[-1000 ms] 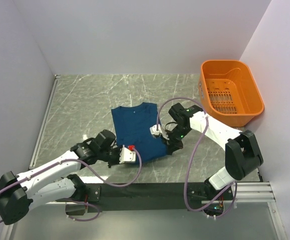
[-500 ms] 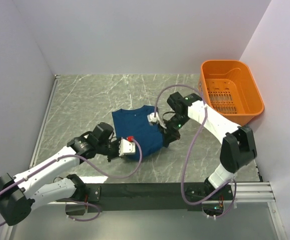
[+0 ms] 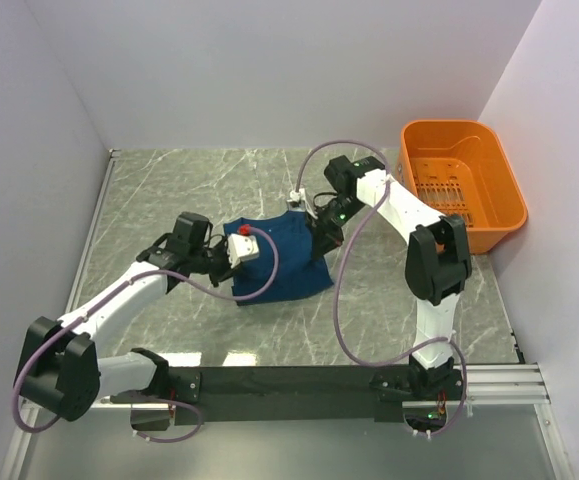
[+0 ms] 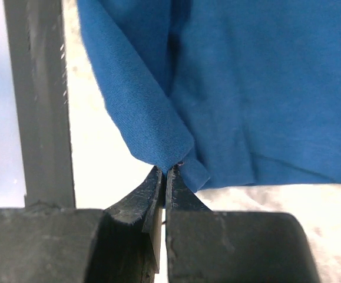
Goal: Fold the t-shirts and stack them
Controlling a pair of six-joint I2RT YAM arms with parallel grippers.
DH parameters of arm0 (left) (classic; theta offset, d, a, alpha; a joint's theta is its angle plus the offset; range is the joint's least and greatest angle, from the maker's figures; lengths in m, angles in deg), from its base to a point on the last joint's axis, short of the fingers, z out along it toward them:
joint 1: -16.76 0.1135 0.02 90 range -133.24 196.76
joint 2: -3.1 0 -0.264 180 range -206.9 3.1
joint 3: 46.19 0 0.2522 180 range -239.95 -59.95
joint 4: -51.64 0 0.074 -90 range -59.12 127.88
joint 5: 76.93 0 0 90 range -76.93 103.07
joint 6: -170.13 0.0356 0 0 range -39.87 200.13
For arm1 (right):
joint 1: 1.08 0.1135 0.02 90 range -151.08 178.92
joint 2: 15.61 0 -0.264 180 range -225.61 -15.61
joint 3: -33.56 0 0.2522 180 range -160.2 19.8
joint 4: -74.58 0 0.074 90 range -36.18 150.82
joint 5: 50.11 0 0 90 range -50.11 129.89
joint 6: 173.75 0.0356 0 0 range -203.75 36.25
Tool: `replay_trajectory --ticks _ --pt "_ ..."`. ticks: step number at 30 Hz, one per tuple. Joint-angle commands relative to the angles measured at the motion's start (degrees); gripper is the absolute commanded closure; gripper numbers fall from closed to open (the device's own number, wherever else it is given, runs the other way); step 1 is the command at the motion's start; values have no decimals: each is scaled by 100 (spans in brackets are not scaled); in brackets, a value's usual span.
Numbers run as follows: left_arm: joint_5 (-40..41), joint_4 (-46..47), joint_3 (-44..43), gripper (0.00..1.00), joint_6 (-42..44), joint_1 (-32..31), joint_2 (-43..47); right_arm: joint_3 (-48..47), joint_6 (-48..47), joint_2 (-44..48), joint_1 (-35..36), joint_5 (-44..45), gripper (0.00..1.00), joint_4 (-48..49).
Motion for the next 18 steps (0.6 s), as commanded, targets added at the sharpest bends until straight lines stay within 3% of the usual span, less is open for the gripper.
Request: replay_trajectory --ticks 1,10,18 --pt "-278 598 -379 100 71 229 -175 -533 463 -141 -117 -171 100 144" --pt "161 1537 -477 100 -69 651 -614 -1263 1430 -704 -214 39 100 987" --pt "653 2426 -546 100 -394 880 -1107 -1150 2607 -933 -276 399 100 2244"
